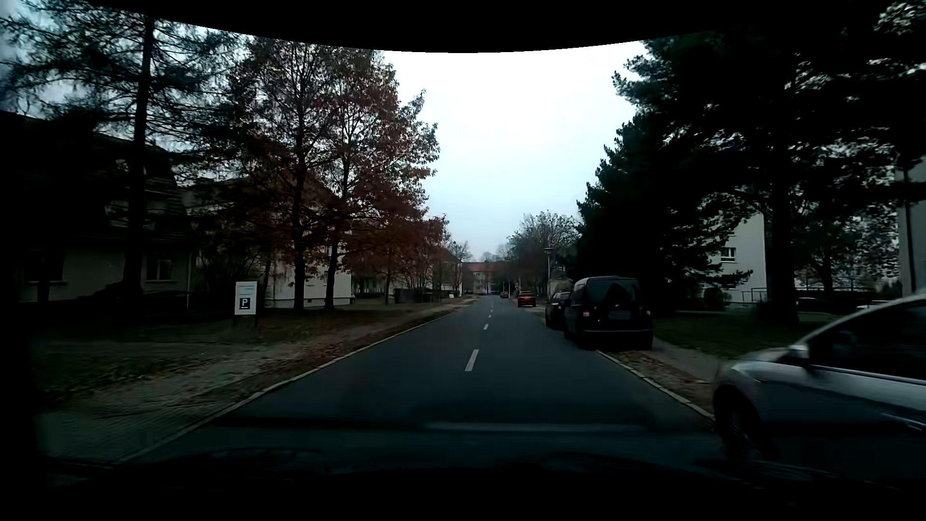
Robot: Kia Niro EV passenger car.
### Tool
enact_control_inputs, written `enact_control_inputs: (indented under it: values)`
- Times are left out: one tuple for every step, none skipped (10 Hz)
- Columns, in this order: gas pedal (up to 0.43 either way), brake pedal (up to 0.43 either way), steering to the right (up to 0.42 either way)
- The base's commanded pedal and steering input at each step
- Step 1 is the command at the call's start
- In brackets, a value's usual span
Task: Follow the waypoints while adhering to traffic rules and regulations
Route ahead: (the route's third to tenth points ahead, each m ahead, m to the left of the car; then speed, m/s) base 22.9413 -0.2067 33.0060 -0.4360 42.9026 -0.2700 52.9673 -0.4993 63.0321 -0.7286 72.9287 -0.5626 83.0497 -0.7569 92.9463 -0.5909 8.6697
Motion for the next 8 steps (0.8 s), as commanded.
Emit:
enact_control_inputs:
  values:
    - [0.15, 0.0, 0.014]
    - [0.15, 0.0, 0.014]
    - [0.15, 0.0, 0.015]
    - [0.15, 0.0, 0.015]
    - [0.15, 0.0, 0.016]
    - [0.15, 0.0, 0.016]
    - [0.15, 0.0, 0.015]
    - [0.15, 0.0, 0.015]
